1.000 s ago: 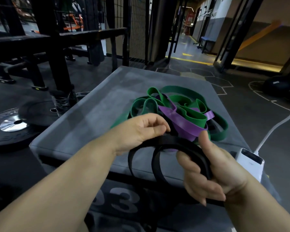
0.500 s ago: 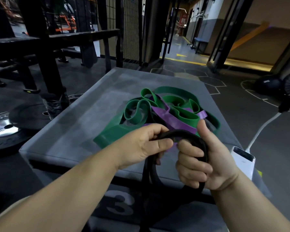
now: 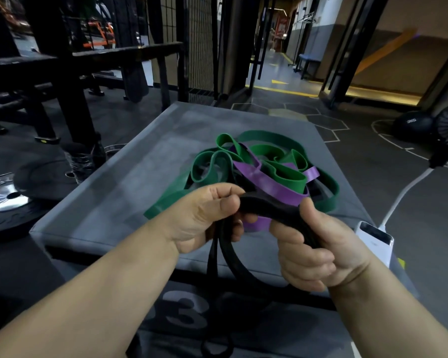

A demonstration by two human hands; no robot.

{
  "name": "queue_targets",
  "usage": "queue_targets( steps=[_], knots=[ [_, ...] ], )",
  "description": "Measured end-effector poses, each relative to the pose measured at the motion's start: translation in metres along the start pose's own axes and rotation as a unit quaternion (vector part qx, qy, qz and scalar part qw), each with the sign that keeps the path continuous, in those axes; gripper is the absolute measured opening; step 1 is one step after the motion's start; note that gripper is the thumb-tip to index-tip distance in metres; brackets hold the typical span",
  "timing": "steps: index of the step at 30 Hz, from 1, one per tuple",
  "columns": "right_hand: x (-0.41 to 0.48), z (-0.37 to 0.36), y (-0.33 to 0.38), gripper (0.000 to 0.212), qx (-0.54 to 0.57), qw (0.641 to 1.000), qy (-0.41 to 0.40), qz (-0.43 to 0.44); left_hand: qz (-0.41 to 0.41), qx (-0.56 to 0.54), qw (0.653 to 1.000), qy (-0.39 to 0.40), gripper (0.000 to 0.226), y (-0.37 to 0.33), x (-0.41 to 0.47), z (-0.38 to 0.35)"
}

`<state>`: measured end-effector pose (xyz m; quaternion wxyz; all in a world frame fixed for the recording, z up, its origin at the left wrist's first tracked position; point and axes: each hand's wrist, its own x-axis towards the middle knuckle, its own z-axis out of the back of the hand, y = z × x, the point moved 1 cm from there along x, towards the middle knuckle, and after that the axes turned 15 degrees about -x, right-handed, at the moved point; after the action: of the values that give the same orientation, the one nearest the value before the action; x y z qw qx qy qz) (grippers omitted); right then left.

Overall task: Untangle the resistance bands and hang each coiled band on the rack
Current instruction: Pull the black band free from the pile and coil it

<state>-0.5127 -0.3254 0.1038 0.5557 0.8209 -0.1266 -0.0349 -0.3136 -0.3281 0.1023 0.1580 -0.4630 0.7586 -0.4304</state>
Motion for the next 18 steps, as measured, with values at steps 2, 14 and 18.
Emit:
queue_targets(
  steps=[2,14,18],
  knots=[
    [0.000,0.001,0.002,0.042,0.003,1.000,-0.007,0.004,0.018,-0.001,1.000,-0.002,0.058,0.005,0.001,0.002],
    [-0.006,-0.005,0.035,0.016,0.061,0.978,-0.143,0.141,0.121,0.210,0.970,-0.029,0.060,0.028,0.005,0.000],
    [-0.012,-0.008,0.049,0.020,0.066,0.955,-0.193,0.213,0.167,0.264,0.950,-0.033,0.057,0.042,0.004,0.000]
  ],
)
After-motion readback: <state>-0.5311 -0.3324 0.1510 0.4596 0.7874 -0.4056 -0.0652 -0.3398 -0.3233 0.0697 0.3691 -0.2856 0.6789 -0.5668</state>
